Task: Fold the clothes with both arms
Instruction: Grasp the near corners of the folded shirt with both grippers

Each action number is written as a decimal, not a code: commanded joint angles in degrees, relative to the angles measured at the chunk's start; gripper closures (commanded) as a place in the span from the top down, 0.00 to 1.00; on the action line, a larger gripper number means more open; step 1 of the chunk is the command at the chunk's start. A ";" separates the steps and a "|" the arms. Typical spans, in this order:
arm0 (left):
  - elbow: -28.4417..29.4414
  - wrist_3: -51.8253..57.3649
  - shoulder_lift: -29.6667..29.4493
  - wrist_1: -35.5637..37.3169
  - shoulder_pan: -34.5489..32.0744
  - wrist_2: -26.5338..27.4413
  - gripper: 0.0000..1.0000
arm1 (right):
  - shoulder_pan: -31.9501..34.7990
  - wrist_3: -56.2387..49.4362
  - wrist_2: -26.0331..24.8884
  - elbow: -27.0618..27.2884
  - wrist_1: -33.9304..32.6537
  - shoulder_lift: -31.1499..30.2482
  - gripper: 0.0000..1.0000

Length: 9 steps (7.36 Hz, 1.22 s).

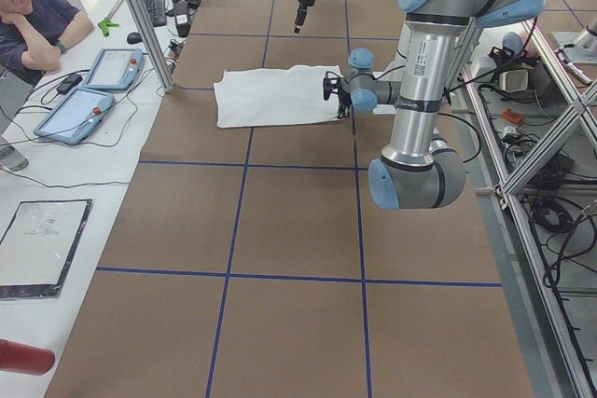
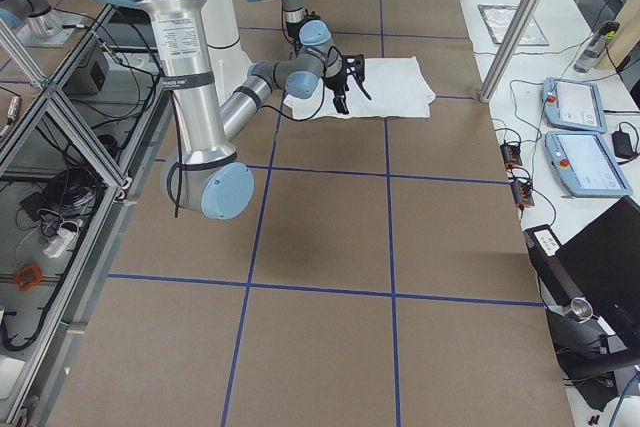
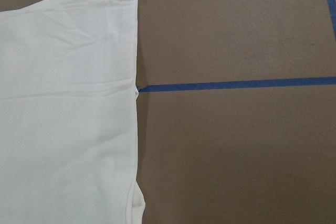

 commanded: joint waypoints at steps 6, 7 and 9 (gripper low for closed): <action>-2.37 0.09 -0.05 0.05 -0.13 0.16 0.00 | -13.18 36.40 -8.22 -0.45 -10.91 7.79 0.82; -2.37 0.09 -0.05 0.05 -0.13 1.12 0.00 | -15.57 38.28 -8.15 -0.54 -15.77 10.35 0.83; -2.37 0.09 0.04 0.05 -0.30 1.83 0.00 | -19.36 41.26 -8.07 -3.51 -19.94 12.82 0.85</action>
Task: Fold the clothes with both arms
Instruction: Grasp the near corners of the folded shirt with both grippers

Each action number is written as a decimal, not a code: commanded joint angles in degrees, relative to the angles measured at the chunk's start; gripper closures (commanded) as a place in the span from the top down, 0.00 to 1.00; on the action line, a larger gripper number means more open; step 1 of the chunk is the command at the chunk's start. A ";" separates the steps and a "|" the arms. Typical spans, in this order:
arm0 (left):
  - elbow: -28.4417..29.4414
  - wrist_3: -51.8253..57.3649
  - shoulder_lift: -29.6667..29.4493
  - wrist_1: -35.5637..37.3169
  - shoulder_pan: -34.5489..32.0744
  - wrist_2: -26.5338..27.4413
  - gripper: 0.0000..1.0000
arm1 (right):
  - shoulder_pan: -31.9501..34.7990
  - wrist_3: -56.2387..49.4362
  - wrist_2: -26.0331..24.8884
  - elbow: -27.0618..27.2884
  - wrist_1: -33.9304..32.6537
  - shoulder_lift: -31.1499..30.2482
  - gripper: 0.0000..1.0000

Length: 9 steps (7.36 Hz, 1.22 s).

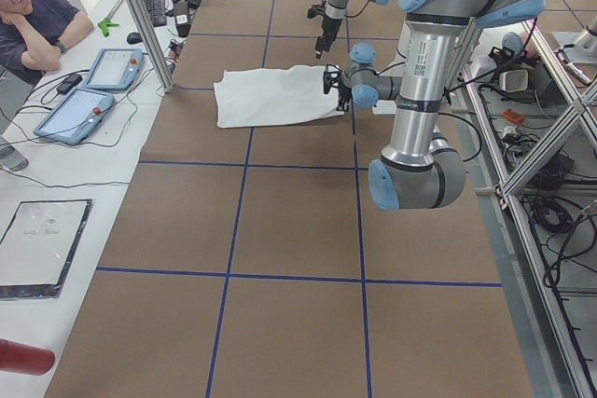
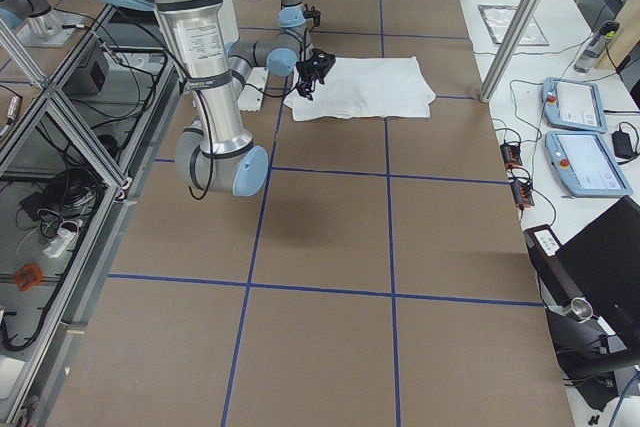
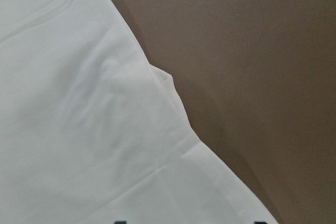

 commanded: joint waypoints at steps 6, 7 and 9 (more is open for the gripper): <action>-1.96 -0.09 1.09 0.26 -0.53 3.00 0.00 | -6.90 14.24 -0.40 -5.58 -3.86 5.26 0.77; -2.49 -0.09 1.44 0.26 -0.44 3.61 0.00 | -7.34 14.86 -0.40 -6.28 -3.87 5.35 0.77; -2.58 -0.09 1.70 0.18 -0.44 4.32 0.00 | -7.43 15.39 -0.49 -7.42 -3.69 5.44 0.75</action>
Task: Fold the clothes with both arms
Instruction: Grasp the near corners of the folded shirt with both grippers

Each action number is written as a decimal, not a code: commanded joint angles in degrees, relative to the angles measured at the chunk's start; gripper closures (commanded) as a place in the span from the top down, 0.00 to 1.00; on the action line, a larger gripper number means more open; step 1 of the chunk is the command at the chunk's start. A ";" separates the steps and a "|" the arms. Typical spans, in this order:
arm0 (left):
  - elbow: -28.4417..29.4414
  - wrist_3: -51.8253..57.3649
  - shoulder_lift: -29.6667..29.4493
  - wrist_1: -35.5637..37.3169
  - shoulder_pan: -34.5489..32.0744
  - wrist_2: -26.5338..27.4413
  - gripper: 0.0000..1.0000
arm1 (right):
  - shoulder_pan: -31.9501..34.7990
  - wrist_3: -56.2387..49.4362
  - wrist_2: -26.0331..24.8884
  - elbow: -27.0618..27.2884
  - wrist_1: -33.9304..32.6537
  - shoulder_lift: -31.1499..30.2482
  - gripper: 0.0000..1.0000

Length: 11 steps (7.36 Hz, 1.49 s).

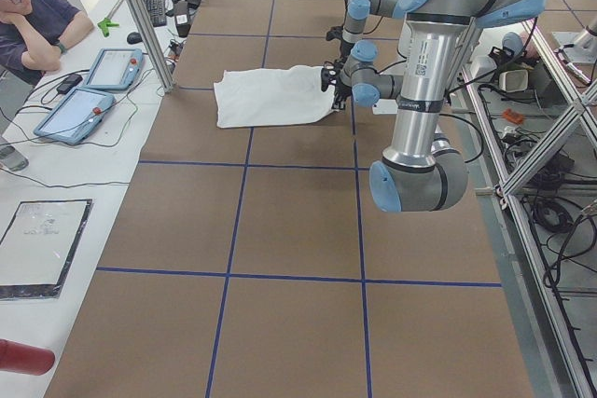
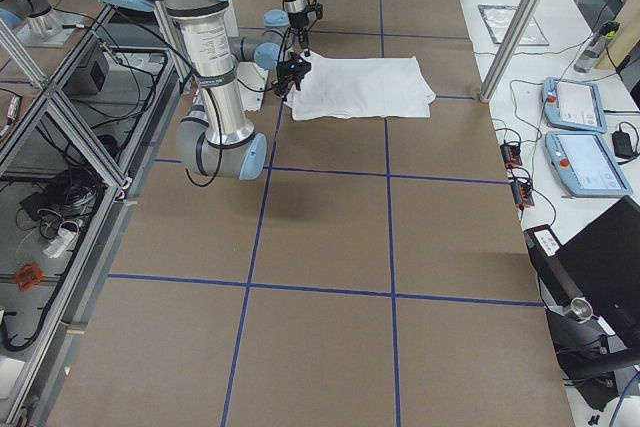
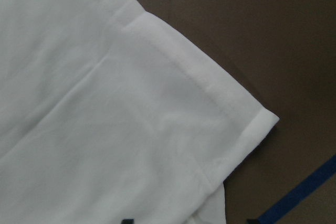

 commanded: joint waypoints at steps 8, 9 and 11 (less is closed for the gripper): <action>-0.13 0.00 0.24 -0.07 0.53 1.11 0.00 | -0.73 2.75 -0.13 -2.68 0.42 0.18 0.67; -0.13 0.00 0.24 0.02 0.53 1.11 0.00 | -0.73 2.75 -0.13 -2.68 0.41 0.18 0.66; -0.13 0.00 0.24 0.02 0.44 1.11 0.00 | -0.73 2.75 -0.13 -6.08 0.24 3.24 0.61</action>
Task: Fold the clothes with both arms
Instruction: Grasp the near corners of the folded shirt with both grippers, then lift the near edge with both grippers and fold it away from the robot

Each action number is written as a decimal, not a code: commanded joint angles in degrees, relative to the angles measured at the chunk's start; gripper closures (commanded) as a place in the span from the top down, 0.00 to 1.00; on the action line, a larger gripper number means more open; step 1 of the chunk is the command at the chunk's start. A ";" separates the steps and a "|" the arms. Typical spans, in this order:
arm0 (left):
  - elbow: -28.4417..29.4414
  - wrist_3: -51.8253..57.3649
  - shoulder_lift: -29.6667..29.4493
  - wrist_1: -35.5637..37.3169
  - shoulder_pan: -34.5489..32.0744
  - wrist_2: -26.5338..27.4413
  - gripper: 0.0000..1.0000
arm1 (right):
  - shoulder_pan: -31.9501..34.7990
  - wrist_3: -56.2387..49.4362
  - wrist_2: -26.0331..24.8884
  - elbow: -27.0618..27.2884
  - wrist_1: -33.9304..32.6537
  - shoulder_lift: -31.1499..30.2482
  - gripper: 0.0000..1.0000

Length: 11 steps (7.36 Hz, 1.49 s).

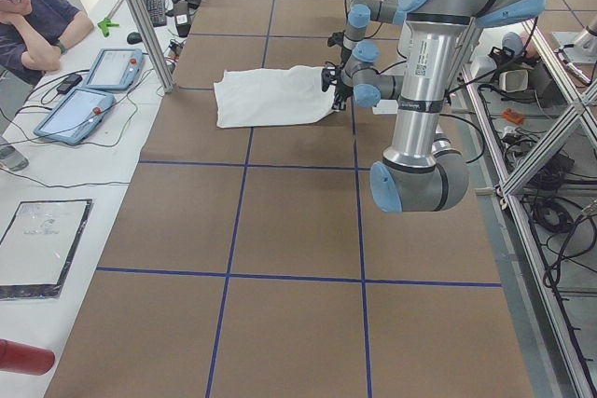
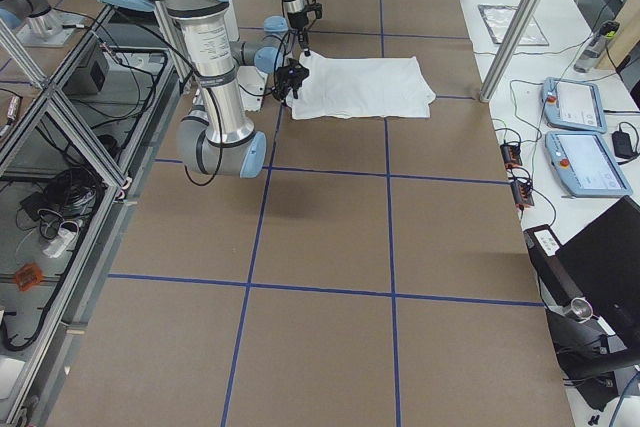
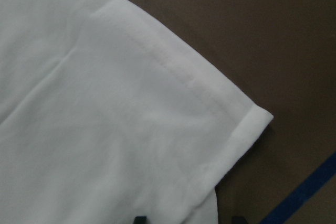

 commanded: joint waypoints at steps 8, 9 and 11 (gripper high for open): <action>-4.10 1.22 0.09 2.45 -0.30 -0.96 0.00 | 2.80 -4.21 0.88 9.77 -10.50 0.17 0.00; -9.53 2.10 -0.52 8.30 -0.22 -4.53 0.00 | 2.98 -4.22 0.88 12.93 -13.13 0.08 0.00; -21.39 2.02 -0.70 18.50 0.13 -6.23 0.00 | 1.24 -4.13 0.70 24.59 -24.08 1.74 0.00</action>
